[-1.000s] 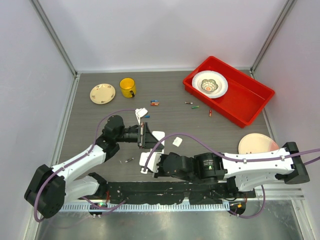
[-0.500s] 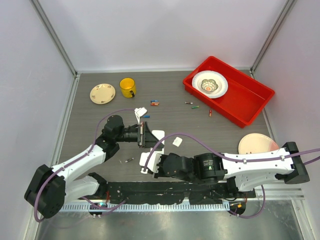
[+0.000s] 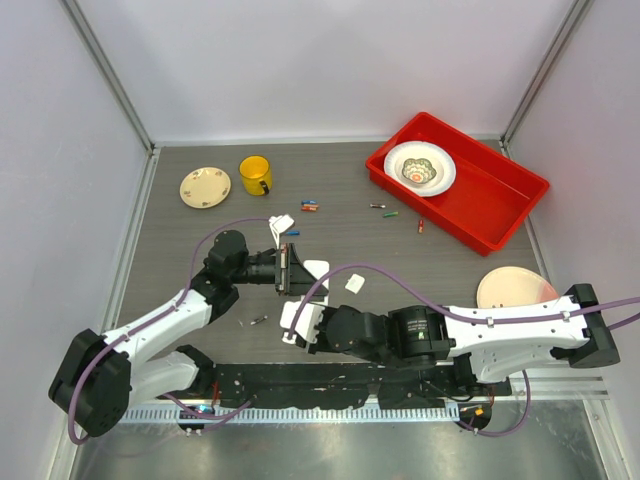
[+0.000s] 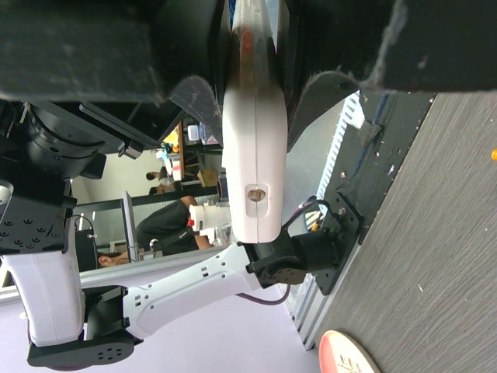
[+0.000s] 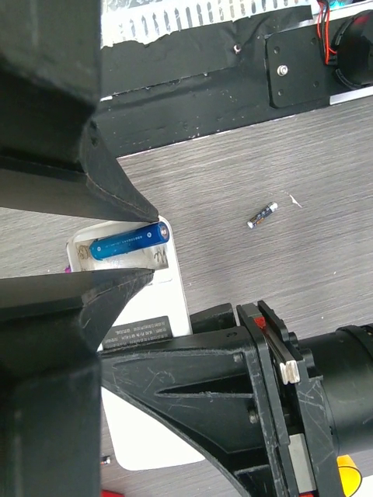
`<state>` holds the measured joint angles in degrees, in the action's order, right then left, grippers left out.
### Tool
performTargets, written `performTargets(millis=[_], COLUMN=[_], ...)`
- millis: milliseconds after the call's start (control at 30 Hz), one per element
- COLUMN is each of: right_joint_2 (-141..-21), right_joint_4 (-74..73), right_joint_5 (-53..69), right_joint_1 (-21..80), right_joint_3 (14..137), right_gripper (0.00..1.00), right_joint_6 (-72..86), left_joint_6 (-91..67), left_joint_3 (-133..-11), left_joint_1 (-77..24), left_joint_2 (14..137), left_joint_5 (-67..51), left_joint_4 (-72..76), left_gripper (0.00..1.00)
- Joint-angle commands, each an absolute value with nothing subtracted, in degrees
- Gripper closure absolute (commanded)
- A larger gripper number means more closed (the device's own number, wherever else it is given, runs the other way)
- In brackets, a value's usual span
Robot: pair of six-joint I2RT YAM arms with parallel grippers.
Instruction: Load the batteries into the remote control
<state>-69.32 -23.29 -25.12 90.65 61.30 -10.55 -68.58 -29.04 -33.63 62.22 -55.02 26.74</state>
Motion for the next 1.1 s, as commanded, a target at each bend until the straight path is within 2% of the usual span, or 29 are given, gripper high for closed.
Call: performTargets(millis=[0, 400, 500, 533, 567, 1000, 1033, 1067], right_joint_2=[-67.4, -66.3, -65.8, -65.9, -65.9, -61.6, -59.5, -58.5], right_joint_4=[-23.3, -22.2, -21.6, -21.7, -21.6, -20.7, -19.9, -17.7], right_joint_5=[-27.4, -27.6, -27.0, -26.9, -26.5, -23.8, -23.8, -24.9], right_joint_1=[90.7, 90.8, 90.8, 90.8, 90.7, 90.8, 90.8, 90.8], right_joint_3=[61.6, 60.8, 60.4, 60.4, 60.4, 61.7, 61.5, 60.8], right_gripper=[0.64, 0.55, 0.51, 0.45, 0.44, 0.37, 0.35, 0.26], right_joint_6=[-9.8, -9.6, -9.5, -9.5, -9.5, -7.6, -7.1, -6.8], left_joint_6=[-69.4, -69.3, -69.2, -69.2, -69.2, -67.8, -67.8, -67.5], left_joint_3=[-31.2, -31.5, -31.4, -31.4, -31.4, -31.1, -31.1, -31.1], left_joint_1=[-33.6, -33.6, -33.6, -33.6, -33.6, -33.6, -33.6, -33.7], left_joint_2=[61.6, 62.5, 62.5, 62.4, 62.5, 63.7, 63.7, 63.7], left_joint_5=[-55.6, -55.5, -55.6, -55.5, -55.5, -53.2, -52.1, -51.9], left_joint_4=[29.4, 29.5, 29.4, 29.4, 29.4, 28.9, 29.0, 29.2], left_gripper=[1.00, 1.00, 1.00, 1.00, 1.00, 1.00, 1.00, 1.00])
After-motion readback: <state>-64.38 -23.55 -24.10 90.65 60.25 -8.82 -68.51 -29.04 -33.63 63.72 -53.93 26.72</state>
